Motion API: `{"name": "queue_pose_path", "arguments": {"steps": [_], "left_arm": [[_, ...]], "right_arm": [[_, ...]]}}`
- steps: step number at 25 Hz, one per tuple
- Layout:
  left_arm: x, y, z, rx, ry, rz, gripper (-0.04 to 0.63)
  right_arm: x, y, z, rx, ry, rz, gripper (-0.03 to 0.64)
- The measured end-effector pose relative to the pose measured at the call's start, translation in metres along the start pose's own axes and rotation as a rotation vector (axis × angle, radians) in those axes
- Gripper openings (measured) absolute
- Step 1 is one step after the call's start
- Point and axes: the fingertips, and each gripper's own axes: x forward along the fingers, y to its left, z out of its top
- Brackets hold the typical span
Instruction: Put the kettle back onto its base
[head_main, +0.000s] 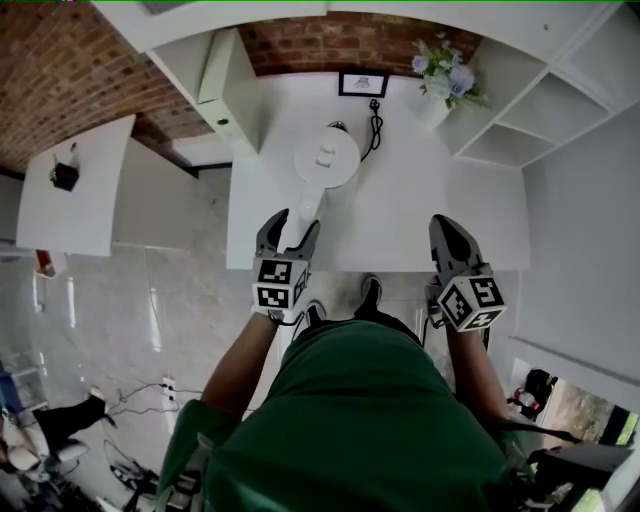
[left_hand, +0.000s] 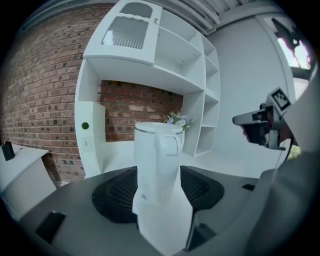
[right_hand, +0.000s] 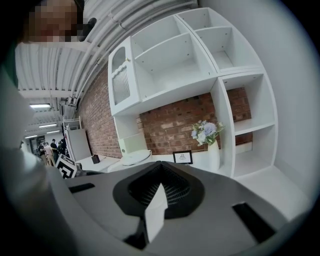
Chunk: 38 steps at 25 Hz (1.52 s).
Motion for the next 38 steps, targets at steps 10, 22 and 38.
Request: {"name": "queue_pose_path", "arguments": {"steps": [10,22,38], "left_arm": [[-0.089,0.072,0.072,-0.053,-0.225,0.095,0.265],[-0.177,0.136,0.183,0.008,-0.457,0.266,0.109],[-0.204,0.131,0.211,-0.03,-0.521,0.345,0.086]], "right_arm": [[0.018,0.03,0.036,-0.059,-0.072,0.037,0.012],[0.034,0.066,0.126,-0.227,-0.212,0.112,0.012],[0.036,0.082,0.172,-0.298,-0.304,0.153,0.012]]}}
